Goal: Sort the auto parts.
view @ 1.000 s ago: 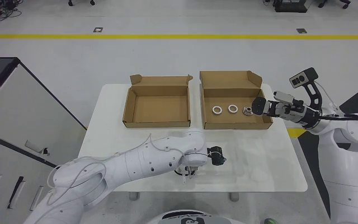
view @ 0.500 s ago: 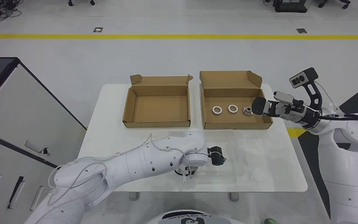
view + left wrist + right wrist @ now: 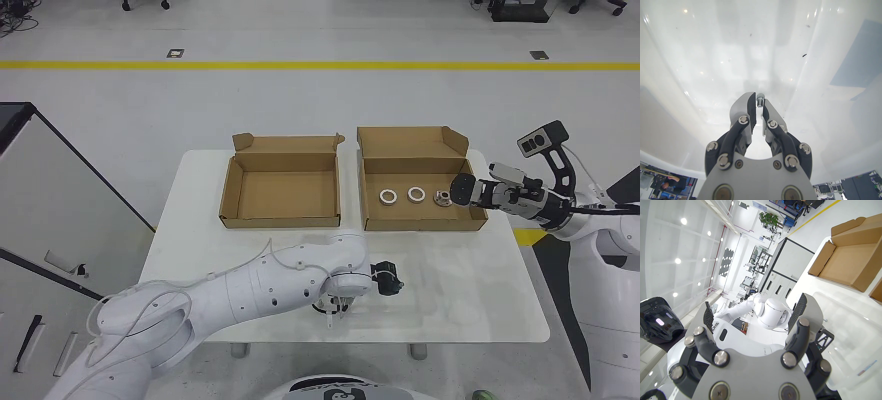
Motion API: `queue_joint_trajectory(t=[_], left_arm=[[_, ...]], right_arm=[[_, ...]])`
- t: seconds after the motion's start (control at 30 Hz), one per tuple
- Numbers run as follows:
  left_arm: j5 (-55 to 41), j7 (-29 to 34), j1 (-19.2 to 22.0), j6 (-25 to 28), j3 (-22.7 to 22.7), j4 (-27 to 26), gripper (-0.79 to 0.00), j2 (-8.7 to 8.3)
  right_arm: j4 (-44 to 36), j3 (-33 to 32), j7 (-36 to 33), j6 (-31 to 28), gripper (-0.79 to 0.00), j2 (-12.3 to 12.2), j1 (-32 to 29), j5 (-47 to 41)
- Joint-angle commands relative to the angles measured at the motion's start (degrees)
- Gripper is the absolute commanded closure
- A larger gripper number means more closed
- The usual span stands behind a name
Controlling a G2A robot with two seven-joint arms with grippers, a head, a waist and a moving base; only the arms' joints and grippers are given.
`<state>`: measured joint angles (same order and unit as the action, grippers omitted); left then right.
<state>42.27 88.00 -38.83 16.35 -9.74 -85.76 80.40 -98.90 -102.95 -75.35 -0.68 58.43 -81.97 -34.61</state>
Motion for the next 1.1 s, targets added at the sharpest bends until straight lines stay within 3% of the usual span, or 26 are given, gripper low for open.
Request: queue_joint_trajectory(t=[0.0,0.37,0.87,1.07], left_arm=[[0.02,0.0,0.03,0.0,0.0,0.03,-0.012,0.0],[-1.36,0.0,1.9,-0.01,0.0,-1.92,0.0,-0.71],[-7.41,0.0,11.89,-0.05,0.0,-14.15,0.0,-6.38],[-7.57,0.0,12.36,-0.05,0.0,-14.53,0.0,-6.59]], right_arm=[[0.0,0.0,0.0,0.0,-0.785,0.0,0.0,0.0],[0.0,0.0,0.0,0.0,-0.785,0.0,0.0,0.0],[0.0,0.0,0.0,0.0,-0.785,0.0,0.0,0.0],[0.0,0.0,0.0,0.0,-0.785,0.0,0.0,0.0]])
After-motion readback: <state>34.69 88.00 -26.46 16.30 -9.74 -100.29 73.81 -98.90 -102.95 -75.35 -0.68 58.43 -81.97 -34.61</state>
